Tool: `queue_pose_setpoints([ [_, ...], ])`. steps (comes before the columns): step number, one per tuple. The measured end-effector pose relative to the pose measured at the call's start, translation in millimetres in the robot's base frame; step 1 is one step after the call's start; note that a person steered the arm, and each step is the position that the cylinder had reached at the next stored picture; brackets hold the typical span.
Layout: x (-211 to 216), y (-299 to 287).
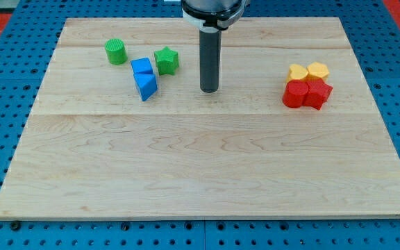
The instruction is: Nudge the green star left a bit
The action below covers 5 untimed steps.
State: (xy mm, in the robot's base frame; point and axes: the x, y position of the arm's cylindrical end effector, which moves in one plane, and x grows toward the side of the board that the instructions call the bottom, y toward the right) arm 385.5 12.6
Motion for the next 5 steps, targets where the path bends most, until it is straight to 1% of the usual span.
queue_pose_setpoints([
  [1, -0.5, 0.0],
  [2, -0.5, -26.5],
  [3, -0.9, -70.7],
  [4, -47.5, -45.7],
  [5, -97.7, -51.0],
])
